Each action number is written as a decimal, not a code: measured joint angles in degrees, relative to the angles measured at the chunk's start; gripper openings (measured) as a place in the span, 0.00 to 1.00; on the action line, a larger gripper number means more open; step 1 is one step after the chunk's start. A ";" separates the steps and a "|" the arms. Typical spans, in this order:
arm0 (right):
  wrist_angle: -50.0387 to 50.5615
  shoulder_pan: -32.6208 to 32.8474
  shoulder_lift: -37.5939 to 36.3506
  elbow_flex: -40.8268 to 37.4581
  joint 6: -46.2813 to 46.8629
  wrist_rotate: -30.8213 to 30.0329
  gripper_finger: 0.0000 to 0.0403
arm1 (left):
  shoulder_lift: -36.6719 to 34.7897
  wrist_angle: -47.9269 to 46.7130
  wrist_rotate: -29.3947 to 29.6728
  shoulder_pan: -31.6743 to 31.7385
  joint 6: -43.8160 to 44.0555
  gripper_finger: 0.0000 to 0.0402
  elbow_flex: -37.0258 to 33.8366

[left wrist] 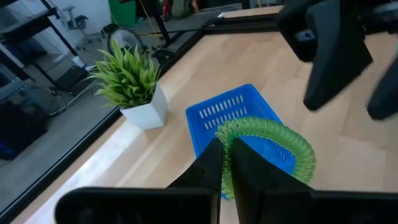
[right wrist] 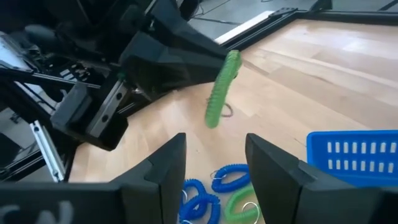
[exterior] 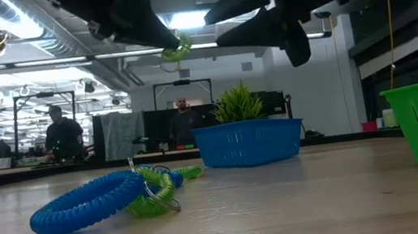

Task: Sort spring keychains
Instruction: Put the green spring keychain into the green bin

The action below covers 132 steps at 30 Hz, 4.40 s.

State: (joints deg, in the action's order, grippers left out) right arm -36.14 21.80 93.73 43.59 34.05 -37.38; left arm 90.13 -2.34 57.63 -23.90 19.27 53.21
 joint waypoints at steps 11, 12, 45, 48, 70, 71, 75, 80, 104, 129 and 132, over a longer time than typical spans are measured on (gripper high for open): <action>-4.62 -1.26 1.77 0.02 -2.71 1.28 0.41 | 0.00 4.69 -3.50 3.14 -3.57 0.03 0.00; -4.98 -1.37 1.77 0.03 -3.02 1.19 0.41 | 0.00 5.44 -4.22 3.26 -3.93 0.03 0.00; -4.30 -4.74 1.79 0.04 -7.29 4.04 0.05 | 0.00 7.62 -12.87 2.88 -6.60 0.11 0.00; -3.48 -4.67 1.81 0.04 -6.92 4.36 0.08 | -0.09 6.48 -14.75 2.92 -6.58 0.12 0.00; 1.75 -4.17 1.79 0.04 -3.13 10.48 0.05 | -16.91 -17.21 -24.40 -0.23 2.57 0.12 0.00; 1.76 -4.02 1.79 0.04 -3.00 11.30 0.05 | -17.42 -18.51 -24.41 -0.52 3.18 0.12 -0.01; 2.58 -3.76 0.08 0.04 -2.98 16.83 0.06 | -18.62 -22.45 -24.25 -1.26 4.33 0.13 0.00; 6.60 -2.75 -5.52 0.04 -2.92 20.94 0.05 | -18.71 -26.06 -24.25 -1.26 5.71 0.13 -0.02; 16.41 7.45 -23.99 0.04 -6.71 14.02 0.07 | -18.67 -27.07 -22.56 -1.07 2.03 0.11 -0.22; 32.76 7.44 -24.11 0.04 19.53 32.37 0.07 | -18.62 -27.05 -22.64 -1.07 1.05 0.08 -0.24; 38.44 7.46 -24.11 0.04 24.20 36.55 0.07 | -18.62 -27.05 -22.65 -1.07 1.16 0.08 -0.24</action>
State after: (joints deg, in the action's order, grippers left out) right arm 2.30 29.26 69.63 43.64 58.25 -0.83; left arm 71.50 -29.39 34.98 -24.97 20.43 52.97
